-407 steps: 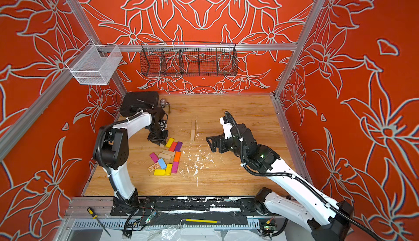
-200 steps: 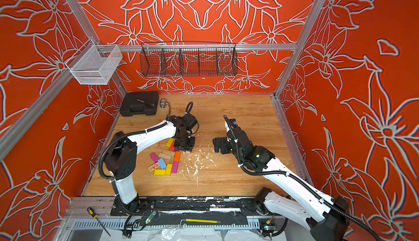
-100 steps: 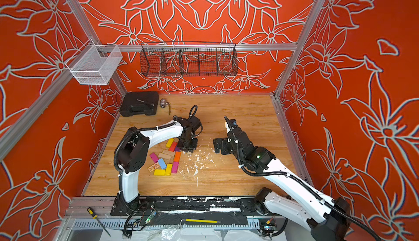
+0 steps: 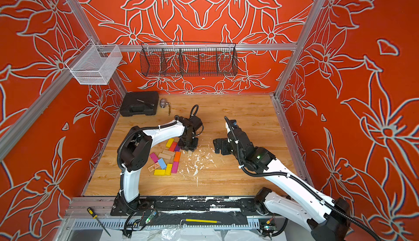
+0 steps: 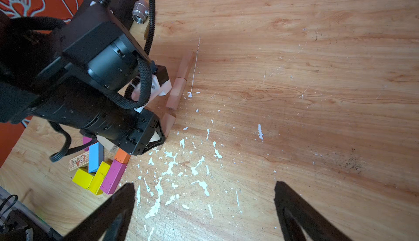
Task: Assemble the letter k with building blocks
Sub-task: Assemble the building block at the center of the board.
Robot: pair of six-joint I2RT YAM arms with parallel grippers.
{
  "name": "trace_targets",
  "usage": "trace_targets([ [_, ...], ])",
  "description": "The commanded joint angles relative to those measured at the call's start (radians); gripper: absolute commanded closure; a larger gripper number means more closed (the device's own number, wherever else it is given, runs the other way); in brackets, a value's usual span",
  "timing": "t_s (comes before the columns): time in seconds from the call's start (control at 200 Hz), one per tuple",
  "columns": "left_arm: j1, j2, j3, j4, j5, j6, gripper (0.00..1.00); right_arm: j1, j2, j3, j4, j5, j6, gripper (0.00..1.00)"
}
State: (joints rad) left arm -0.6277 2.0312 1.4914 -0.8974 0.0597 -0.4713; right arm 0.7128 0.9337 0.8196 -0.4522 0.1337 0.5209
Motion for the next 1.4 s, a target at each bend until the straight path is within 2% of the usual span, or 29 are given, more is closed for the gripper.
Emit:
trace_targets([
  [0.0,-0.002,0.000,0.025,-0.030,-0.023,-0.012,0.64,-0.003,-0.016,-0.013,-0.006,0.009,0.018,0.02],
  [0.23,0.001,-0.004,0.049,-0.036,-0.073,-0.010,0.63,-0.003,-0.025,-0.020,0.002,-0.010,0.017,0.02],
  [0.49,0.023,0.020,0.060,0.000,-0.045,-0.009,0.64,-0.003,-0.024,-0.033,0.004,-0.169,-0.020,0.02],
  [0.871,0.028,0.064,0.072,0.025,-0.037,-0.007,0.63,-0.003,-0.024,-0.031,-0.019,-0.141,-0.019,0.03],
  [1.061,0.033,0.077,0.072,0.028,-0.032,-0.012,0.72,-0.003,-0.014,-0.026,-0.019,-0.138,-0.019,0.03],
  [1.391,0.044,0.087,0.085,0.028,-0.018,-0.019,0.73,-0.003,-0.006,-0.025,-0.012,-0.125,-0.018,0.03],
])
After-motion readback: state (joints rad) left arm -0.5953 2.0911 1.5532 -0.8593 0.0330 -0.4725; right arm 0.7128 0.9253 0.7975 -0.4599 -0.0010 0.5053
